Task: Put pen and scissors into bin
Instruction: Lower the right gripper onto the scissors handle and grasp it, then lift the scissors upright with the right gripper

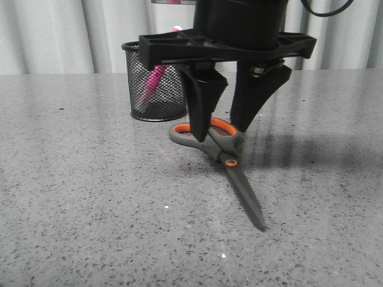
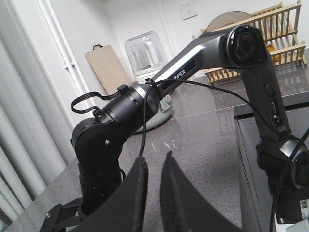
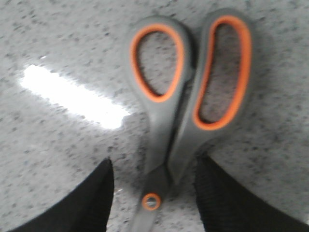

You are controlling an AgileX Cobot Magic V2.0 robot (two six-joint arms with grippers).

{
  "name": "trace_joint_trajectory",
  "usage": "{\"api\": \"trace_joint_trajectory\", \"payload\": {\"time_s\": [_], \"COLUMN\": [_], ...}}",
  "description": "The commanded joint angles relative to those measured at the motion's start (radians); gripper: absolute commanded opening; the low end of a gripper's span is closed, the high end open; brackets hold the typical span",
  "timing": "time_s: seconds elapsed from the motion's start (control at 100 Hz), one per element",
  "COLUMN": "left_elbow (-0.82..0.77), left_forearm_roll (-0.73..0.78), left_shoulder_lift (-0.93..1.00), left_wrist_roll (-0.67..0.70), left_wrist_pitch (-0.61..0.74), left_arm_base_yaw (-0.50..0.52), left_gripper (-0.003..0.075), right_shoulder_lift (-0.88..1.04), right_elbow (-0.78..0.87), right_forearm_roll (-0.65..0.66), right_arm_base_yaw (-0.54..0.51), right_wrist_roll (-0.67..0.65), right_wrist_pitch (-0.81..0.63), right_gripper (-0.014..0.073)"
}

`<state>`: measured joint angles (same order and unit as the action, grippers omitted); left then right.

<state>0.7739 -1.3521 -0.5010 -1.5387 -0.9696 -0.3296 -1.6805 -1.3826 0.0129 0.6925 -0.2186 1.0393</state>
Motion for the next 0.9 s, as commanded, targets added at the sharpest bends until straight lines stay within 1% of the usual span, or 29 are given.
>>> {"api": "trace_joint_trajectory", "payload": {"time_s": [0.0, 0.09, 0.14, 0.36, 0.51, 0.71, 0.76, 0.81, 0.89], "left_elbow": [0.021, 0.021, 0.021, 0.021, 0.021, 0.021, 0.021, 0.021, 0.021], "left_forearm_roll": [-0.066, -0.066, -0.066, -0.066, -0.066, -0.066, -0.064, -0.06, -0.057], "left_shoulder_lift": [-0.006, -0.006, -0.006, -0.006, -0.006, -0.006, -0.006, -0.006, -0.006], "left_wrist_roll": [0.01, 0.01, 0.01, 0.01, 0.01, 0.01, 0.01, 0.01, 0.01], "left_wrist_pitch": [0.015, 0.015, 0.015, 0.015, 0.015, 0.015, 0.015, 0.015, 0.015], "left_arm_base_yaw": [-0.01, -0.01, -0.01, -0.01, -0.01, -0.01, -0.01, -0.01, -0.01], "left_gripper": [0.0043, 0.0043, 0.0043, 0.0043, 0.0043, 0.0043, 0.0043, 0.0043, 0.0043], "right_shoulder_lift": [0.039, 0.037, 0.034, -0.022, -0.064, -0.108, -0.119, -0.13, -0.136], "right_elbow": [-0.022, -0.022, -0.022, -0.022, -0.022, -0.022, -0.022, -0.022, -0.022], "right_forearm_roll": [0.071, 0.074, 0.072, 0.025, 0.019, 0.006, 0.006, 0.006, 0.006], "right_arm_base_yaw": [0.001, -0.001, -0.001, -0.001, -0.001, -0.001, -0.001, -0.001, -0.001], "right_wrist_roll": [-0.05, -0.056, -0.056, -0.056, -0.084, -0.084, -0.084, -0.084, -0.084], "right_wrist_pitch": [-0.031, -0.053, -0.056, -0.028, -0.019, -0.026, -0.024, -0.024, -0.026], "right_gripper": [0.0381, 0.0444, 0.046, 0.0454, 0.0454, 0.0449, 0.0416, 0.0356, 0.0215]}}
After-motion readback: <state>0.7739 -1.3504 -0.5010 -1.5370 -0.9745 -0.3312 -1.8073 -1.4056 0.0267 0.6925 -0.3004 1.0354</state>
